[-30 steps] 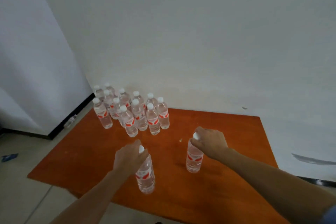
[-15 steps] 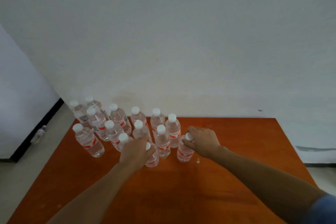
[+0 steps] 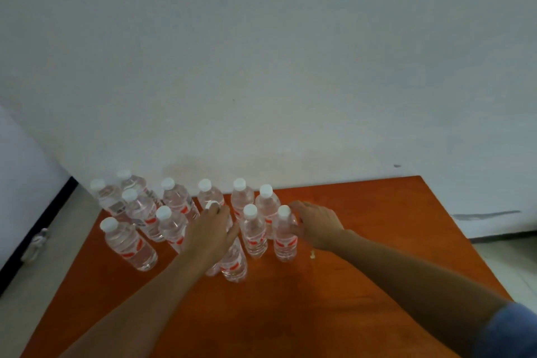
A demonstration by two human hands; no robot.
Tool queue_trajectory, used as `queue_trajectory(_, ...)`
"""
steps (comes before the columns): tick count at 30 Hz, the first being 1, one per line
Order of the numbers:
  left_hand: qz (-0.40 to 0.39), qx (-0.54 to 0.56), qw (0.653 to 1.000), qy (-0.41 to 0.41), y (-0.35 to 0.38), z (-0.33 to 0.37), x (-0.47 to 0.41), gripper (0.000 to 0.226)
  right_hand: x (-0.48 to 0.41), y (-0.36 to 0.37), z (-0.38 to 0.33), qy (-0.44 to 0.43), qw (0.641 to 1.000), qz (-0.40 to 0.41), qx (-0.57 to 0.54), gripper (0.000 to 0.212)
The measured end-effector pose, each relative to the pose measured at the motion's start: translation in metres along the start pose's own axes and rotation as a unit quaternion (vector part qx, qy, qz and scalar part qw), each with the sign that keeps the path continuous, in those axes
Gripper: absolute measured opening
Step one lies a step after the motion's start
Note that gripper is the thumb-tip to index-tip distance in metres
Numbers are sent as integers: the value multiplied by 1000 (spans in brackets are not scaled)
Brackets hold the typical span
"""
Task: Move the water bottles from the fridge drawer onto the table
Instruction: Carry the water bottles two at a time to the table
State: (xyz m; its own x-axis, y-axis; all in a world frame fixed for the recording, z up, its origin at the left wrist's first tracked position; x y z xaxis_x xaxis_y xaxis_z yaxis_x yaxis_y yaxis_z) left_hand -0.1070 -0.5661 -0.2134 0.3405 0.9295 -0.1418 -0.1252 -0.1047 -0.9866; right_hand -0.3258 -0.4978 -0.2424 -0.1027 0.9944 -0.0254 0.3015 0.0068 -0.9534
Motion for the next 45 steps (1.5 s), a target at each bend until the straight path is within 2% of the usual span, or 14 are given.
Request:
queue_trajectory(4,22,40,998,42,-25,47,6,36,47,-17,21,54,998,18,1,50)
queue_trajectory(8,19,25,992,125,-29,115,34,31,131,-34,47,113,993,13,11,45)
queue_trajectory(12,-13,38,975,217,-26,204,88,29,263,-51,70,215,976,37,11,40)
queue_trajectory(16,-29,50,940,336,-26,303,178,29,415,-61,75,328,942,71,17,37)
queue_trajectory(22,-79,97,870,476,-33,435,324,26,633,-72,56,472,873,116,34,37)
queue_trajectory(25,-89,102,832,538,-39,496,388,26,727,-74,48,543,826,151,24,36)
queue_trajectory(31,-91,89,764,633,-38,616,493,29,872,-64,40,642,738,205,-1,36)
queue_trajectory(36,-90,90,700,703,-41,730,584,29,980,-78,59,699,680,221,24,35)
queue_trajectory(41,-102,108,611,777,-61,838,680,27,1088,-95,64,763,599,242,24,33)
queue_trajectory(45,-107,106,543,826,-75,903,765,19,1170,-91,41,802,527,280,21,32)
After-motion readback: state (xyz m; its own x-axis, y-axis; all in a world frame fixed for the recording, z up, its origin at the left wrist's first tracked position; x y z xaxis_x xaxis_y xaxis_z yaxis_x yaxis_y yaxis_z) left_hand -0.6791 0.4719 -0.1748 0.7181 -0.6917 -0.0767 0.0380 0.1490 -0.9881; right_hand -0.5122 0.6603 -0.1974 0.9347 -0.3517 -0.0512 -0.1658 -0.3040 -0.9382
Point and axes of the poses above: each hand's wrist, its own x-axis away from the middle knuckle, its own y-axis out of the palm, z = x × y, the point moved 4 cm from there along -x, towards the middle knuckle, and after that the axes turned 13 degrees about -y, right-handed, at the moved point
